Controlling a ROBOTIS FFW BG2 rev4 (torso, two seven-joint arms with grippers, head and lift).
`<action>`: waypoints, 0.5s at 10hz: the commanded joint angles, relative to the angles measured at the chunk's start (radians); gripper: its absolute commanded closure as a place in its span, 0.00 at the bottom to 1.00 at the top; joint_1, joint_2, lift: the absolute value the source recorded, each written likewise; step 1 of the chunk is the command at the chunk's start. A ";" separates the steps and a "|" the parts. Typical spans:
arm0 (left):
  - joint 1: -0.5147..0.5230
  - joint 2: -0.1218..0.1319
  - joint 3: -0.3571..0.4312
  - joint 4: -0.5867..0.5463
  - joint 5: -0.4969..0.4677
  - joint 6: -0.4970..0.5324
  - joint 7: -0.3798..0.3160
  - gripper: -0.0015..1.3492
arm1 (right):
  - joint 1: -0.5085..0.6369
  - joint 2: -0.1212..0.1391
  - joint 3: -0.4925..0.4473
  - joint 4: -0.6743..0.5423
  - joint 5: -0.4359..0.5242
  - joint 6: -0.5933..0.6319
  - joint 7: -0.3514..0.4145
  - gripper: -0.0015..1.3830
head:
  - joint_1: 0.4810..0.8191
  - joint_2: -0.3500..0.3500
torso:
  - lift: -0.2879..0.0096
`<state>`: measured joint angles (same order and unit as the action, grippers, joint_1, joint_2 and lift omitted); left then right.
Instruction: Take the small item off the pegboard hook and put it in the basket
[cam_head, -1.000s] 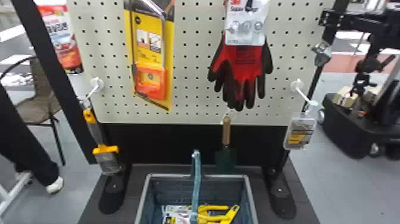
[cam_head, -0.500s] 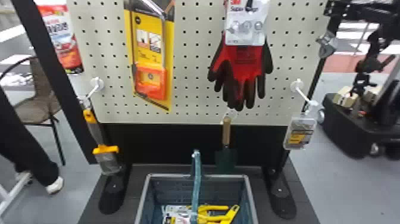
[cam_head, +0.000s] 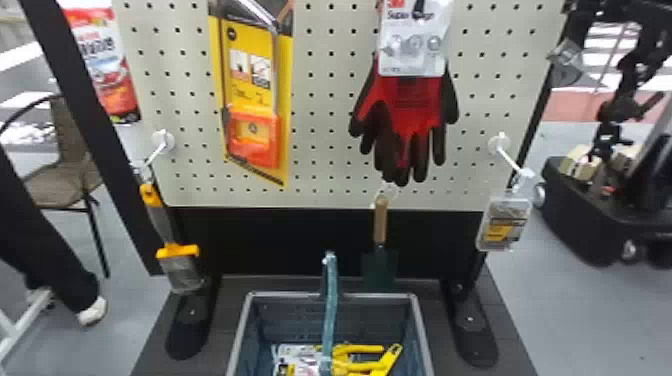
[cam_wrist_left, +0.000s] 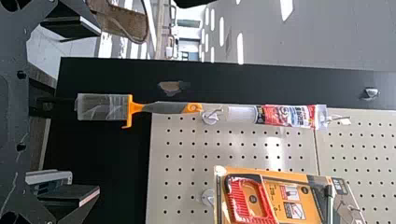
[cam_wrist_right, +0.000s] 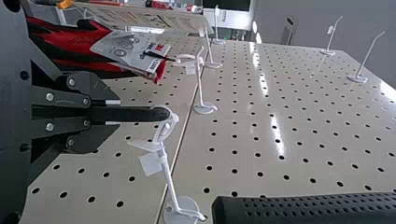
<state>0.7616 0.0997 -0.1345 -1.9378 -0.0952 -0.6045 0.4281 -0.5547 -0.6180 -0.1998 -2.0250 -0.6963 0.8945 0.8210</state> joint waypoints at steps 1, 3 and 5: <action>-0.001 0.000 -0.001 0.000 0.000 0.000 0.000 0.09 | 0.023 -0.002 -0.030 -0.036 0.001 0.009 -0.006 0.92 | 0.20 0.50 | 0.63; -0.001 0.000 -0.001 0.000 0.000 0.000 0.000 0.09 | 0.087 0.009 -0.082 -0.102 -0.005 0.015 -0.022 0.92 | 0.20 0.50 | 0.63; 0.001 0.000 -0.001 0.000 0.002 0.000 0.000 0.09 | 0.175 0.040 -0.141 -0.168 -0.031 0.012 -0.046 0.92 | 0.20 0.50 | 0.63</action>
<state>0.7627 0.0997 -0.1350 -1.9378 -0.0948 -0.6040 0.4280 -0.4063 -0.5885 -0.3225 -2.1684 -0.7233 0.9082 0.7757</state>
